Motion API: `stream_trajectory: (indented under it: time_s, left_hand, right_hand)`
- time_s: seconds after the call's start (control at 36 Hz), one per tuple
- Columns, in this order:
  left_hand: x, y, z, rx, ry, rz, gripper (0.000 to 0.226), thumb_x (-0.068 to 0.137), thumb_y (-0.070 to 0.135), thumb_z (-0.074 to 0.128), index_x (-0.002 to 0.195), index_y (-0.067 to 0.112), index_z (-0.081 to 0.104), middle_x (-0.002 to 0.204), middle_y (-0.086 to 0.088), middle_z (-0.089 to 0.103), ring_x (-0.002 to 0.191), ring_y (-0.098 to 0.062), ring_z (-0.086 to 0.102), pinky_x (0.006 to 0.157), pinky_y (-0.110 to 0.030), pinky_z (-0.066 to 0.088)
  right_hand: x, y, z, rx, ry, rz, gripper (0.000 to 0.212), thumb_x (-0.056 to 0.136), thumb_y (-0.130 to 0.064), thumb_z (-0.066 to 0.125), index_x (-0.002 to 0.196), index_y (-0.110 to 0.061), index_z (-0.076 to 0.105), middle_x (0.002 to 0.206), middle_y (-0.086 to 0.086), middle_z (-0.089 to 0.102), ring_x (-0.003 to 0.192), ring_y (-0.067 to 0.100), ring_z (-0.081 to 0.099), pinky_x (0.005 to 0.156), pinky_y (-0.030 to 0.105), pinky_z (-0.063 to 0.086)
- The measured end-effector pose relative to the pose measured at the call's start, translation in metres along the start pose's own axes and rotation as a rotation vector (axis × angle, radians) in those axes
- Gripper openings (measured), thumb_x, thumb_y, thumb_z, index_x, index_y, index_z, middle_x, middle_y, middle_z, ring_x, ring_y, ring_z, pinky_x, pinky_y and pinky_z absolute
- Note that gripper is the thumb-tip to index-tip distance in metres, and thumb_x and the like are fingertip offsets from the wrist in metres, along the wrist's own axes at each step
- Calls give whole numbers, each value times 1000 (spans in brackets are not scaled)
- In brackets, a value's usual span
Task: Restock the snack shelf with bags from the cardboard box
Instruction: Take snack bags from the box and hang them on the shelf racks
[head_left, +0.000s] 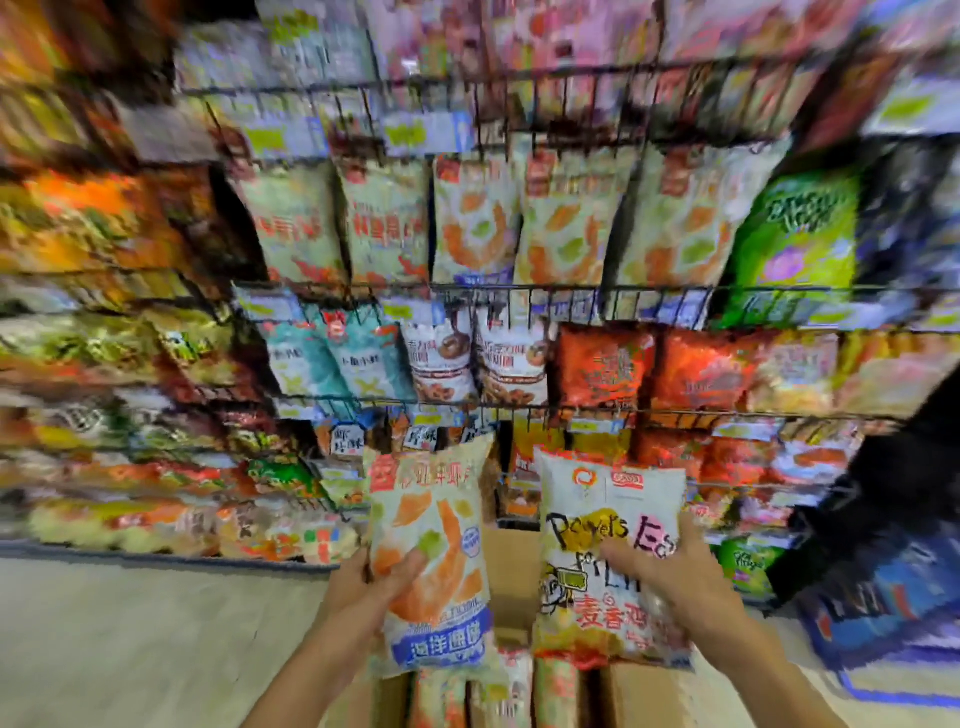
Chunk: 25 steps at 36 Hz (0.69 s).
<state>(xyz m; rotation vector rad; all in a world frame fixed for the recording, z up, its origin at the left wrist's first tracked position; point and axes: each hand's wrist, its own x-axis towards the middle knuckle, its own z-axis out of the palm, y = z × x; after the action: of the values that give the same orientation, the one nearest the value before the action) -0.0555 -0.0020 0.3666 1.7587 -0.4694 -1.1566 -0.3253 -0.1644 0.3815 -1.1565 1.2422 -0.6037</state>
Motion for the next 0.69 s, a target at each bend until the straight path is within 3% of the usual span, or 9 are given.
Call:
stream_trajectory:
  time_s: [0.06, 0.11, 0.22, 0.31, 0.42, 0.47, 0.53, 0.61, 0.69]
  left_hand:
    - [-18, 15, -3, -25, 3, 40, 83, 62, 54, 89, 130, 16, 62, 110, 2, 77, 95, -14, 75, 80, -30, 58]
    - [-34, 28, -7, -39, 1, 73, 86, 56, 56, 91, 126, 15, 64, 106, 0, 78, 92, -16, 76, 81, -39, 61]
    - [-50, 46, -9, -53, 13, 109, 94, 42, 58, 92, 122, 16, 65, 101, 1, 79, 88, -16, 77, 69, -28, 61]
    - [-54, 59, -15, -37, -7, 139, 94, 42, 63, 92, 121, 21, 64, 103, 5, 78, 90, -14, 76, 78, -32, 60]
    - [-45, 79, -23, -34, -3, 167, 72, 59, 45, 86, 123, 22, 61, 102, 5, 78, 92, -16, 75, 83, -36, 58]
    - [-36, 88, -27, -34, 5, 203, 69, 64, 45, 84, 125, 25, 59, 106, 8, 75, 94, -14, 74, 83, -35, 58]
    - [-31, 100, -33, -58, -26, 241, 63, 71, 40, 84, 127, 25, 58, 110, 7, 75, 95, -13, 74, 77, -29, 57]
    - [-23, 119, -43, -52, -65, 301, 68, 67, 41, 83, 128, 24, 57, 112, 5, 75, 100, -14, 72, 84, -30, 55]
    - [-5, 134, -54, -57, -75, 332, 72, 68, 42, 84, 132, 25, 55, 114, 8, 72, 102, -11, 70, 81, -27, 53]
  right_hand:
    - [-20, -26, -3, -24, -24, -42, 119, 71, -39, 86, 158, -16, 8, 156, 9, 35, 134, 34, 44, 104, 44, 37]
    - [-36, -47, -4, 6, -34, -104, 106, 74, -28, 85, 156, -12, 18, 130, 2, 53, 106, 22, 56, 96, 37, 38]
    - [-51, -67, -2, 0, -60, -191, 107, 70, -28, 88, 154, -18, 23, 150, 4, 42, 128, 29, 44, 102, 45, 39]
    - [-56, -78, 2, 58, -45, -252, 93, 71, -22, 88, 147, -17, 34, 114, -5, 49, 102, 18, 43, 89, 37, 37]
    - [-59, -92, 11, 90, 7, -254, 73, 72, -19, 87, 128, -20, 40, 93, -16, 51, 79, 7, 49, 86, 34, 39]
    - [-59, -98, 18, 60, 30, -265, 85, 69, -21, 89, 139, -18, 41, 98, -17, 56, 85, 10, 55, 86, 35, 44]
    - [-58, -104, 25, 16, 76, -279, 99, 68, -24, 90, 149, -17, 33, 126, -2, 59, 109, 26, 54, 101, 45, 41]
    - [-52, -116, 35, 13, 111, -262, 116, 66, -29, 90, 157, -19, 18, 160, 6, 30, 144, 33, 32, 115, 53, 27]
    - [-45, -123, 46, 30, 147, -247, 123, 65, -29, 90, 159, -19, 11, 165, 6, 19, 148, 34, 24, 115, 55, 26]
